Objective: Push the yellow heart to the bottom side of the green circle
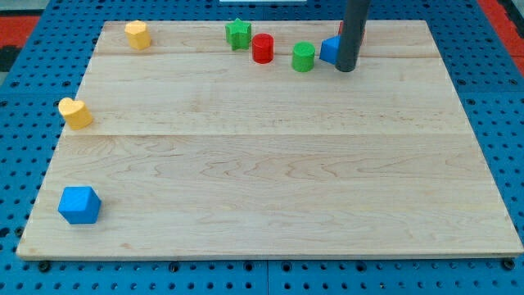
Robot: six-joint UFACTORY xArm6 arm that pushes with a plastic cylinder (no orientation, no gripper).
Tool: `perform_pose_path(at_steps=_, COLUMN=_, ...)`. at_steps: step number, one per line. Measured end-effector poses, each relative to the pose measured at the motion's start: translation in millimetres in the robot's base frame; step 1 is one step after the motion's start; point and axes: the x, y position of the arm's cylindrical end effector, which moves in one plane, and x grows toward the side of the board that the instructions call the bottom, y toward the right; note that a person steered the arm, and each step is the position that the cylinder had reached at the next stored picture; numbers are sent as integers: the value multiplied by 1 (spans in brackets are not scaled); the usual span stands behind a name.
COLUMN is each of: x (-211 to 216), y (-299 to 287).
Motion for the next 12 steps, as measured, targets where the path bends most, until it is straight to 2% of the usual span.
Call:
perform_pose_path(at_steps=2, x=-26, y=7)
perform_pose_path(at_steps=4, x=-24, y=44)
perform_pose_path(at_steps=5, x=4, y=83)
perform_pose_path(at_steps=8, x=5, y=101)
perform_pose_path(at_steps=9, x=21, y=99)
perform_pose_path(at_steps=10, x=78, y=67)
perform_pose_path(at_steps=11, x=120, y=-39)
perform_pose_path(at_steps=12, x=139, y=-156)
